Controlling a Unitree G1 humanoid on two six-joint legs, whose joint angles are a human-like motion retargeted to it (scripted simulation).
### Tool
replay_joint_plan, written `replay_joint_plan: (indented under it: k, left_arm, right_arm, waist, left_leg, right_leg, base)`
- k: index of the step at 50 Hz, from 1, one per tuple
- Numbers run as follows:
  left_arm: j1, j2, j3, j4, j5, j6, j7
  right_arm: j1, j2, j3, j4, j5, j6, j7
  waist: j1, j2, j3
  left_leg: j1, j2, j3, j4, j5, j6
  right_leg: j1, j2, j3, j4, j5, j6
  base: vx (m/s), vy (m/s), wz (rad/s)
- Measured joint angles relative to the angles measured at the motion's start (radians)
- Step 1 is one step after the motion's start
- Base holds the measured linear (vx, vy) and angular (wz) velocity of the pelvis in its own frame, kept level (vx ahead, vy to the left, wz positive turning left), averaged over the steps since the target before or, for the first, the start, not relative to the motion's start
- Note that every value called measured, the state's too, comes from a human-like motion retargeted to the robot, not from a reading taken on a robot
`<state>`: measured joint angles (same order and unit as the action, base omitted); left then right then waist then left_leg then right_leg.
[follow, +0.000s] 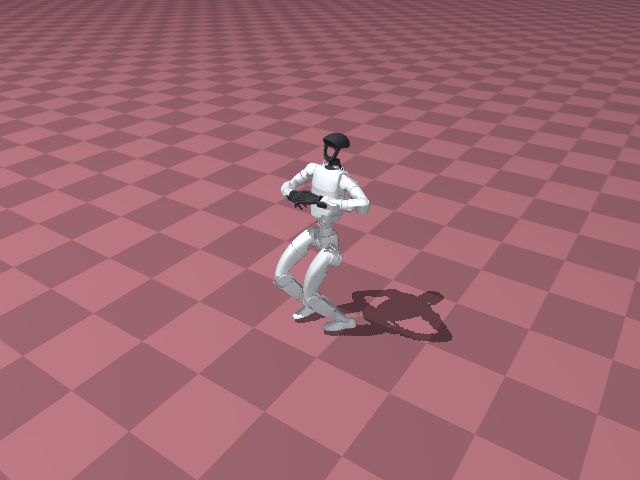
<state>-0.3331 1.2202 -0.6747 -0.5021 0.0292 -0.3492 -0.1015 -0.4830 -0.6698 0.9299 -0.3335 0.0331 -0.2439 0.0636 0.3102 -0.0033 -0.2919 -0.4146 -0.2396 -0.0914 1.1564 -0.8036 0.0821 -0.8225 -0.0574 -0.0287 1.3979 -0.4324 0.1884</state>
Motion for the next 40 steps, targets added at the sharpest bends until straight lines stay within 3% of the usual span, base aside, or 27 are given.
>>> replay_joint_plan:
  k: [3, 7, 10, 12, 18, 23, 25, 30, 35, 40]
  left_arm:
    - [0.417, 0.097, 0.374, 0.020, 0.037, -0.017, 0.021]
    - [1.001, 0.041, 0.903, 0.064, 0.071, -0.019, 0.023]
    - [1.287, -0.047, 1.128, 0.121, 0.062, -0.006, 0.001]
    - [1.398, -0.099, 1.188, 0.184, 0.058, 0.006, -0.017]
    - [1.467, -0.249, 1.114, 0.464, 0.102, 0.048, -0.063]
    - [1.400, -0.408, 0.955, 0.701, 0.165, 0.070, -0.092]
    - [1.354, -0.484, 0.869, 0.793, 0.166, 0.075, -0.109]
    - [1.290, -0.642, 0.683, 0.944, 0.111, 0.093, -0.150]
    - [1.264, -0.752, 0.598, 1.056, 0.051, 0.127, -0.160]
    - [1.140, -0.854, 0.566, 1.223, -0.001, 0.159, -0.108]
  right_arm:
    - [-0.075, 0.005, -0.016, -0.029, -0.002, -0.009, -0.035]
    - [-0.199, 0.019, -0.011, -0.063, -0.004, -0.015, -0.092]
    - [-0.260, 0.042, -0.025, -0.073, -0.008, -0.014, -0.142]
    - [-0.279, 0.054, -0.051, -0.072, -0.014, -0.012, -0.181]
    - [-0.320, 0.101, -0.198, -0.075, -0.045, -0.010, -0.316]
    - [-0.403, 0.153, -0.325, -0.066, -0.116, -0.014, -0.428]
    - [-0.423, 0.160, -0.362, -0.039, -0.146, -0.015, -0.473]
    - [-0.412, 0.188, -0.402, 0.067, -0.172, -0.018, -0.504]
    - [-0.369, 0.208, -0.418, 0.160, -0.163, -0.017, -0.467]
    - [-0.300, 0.217, -0.408, 0.210, -0.146, -0.008, -0.405]
  waist:
    - [0.089, -0.042, 0.029]
    - [0.128, -0.046, 0.069]
    - [0.121, -0.058, 0.082]
    - [0.113, -0.073, 0.086]
    - [0.085, -0.104, 0.109]
    - [0.074, -0.083, 0.144]
    - [0.082, -0.067, 0.154]
    - [0.122, -0.091, 0.133]
    - [0.150, -0.125, 0.101]
    - [0.138, -0.134, 0.104]
  left_leg:
    - [0.012, -0.028, 0.045, -0.012, -0.014, 0.037]
    - [0.006, -0.053, 0.056, -0.003, -0.017, 0.071]
    - [-0.019, -0.059, 0.048, 0.004, -0.002, 0.081]
    - [-0.037, -0.054, 0.051, -0.002, 0.013, 0.078]
    - [-0.099, -0.008, 0.174, -0.036, 0.084, 0.047]
    - [-0.188, 0.067, 0.318, -0.025, 0.168, 0.016]
    - [-0.239, 0.099, 0.330, -0.015, 0.212, -0.003]
    - [-0.260, 0.178, 0.346, -0.031, 0.280, -0.012]
    - [-0.139, 0.241, 0.365, -0.042, 0.291, -0.010]
    - [0.014, 0.240, 0.401, -0.135, 0.197, -0.003]
  right_leg:
    - [0.011, -0.097, -0.022, 0.131, -0.014, 0.015]
    - [0.088, -0.139, -0.032, 0.259, -0.015, 0.028]
    - [0.180, -0.103, -0.042, 0.298, -0.006, 0.041]
    - [0.248, -0.056, -0.049, 0.290, -0.003, 0.049]
    - [0.422, 0.080, -0.037, 0.127, -0.077, 0.029]
    - [0.450, 0.094, -0.019, -0.059, -0.250, -0.081]
    - [0.426, 0.096, -0.007, -0.112, -0.269, -0.103]
    - [0.339, 0.062, 0.027, -0.204, -0.202, -0.094]
    - [0.314, 0.021, 0.001, -0.236, -0.129, -0.104]
    - [0.356, -0.049, -0.081, -0.242, -0.203, -0.160]
  base:
    - [-0.08, 0.00, 1.22]
    - [-0.12, 0.02, 1.17]
    - [-0.14, 0.01, 1.19]
    - [-0.16, 0.01, 1.30]
    - [-0.21, 0.07, 1.58]
    - [-0.30, 0.19, 1.53]
    - [-0.33, 0.25, 1.25]
    - [-0.28, 0.27, 1.03]
    - [-0.18, 0.20, 0.79]
    - [-0.08, 0.11, 1.22]
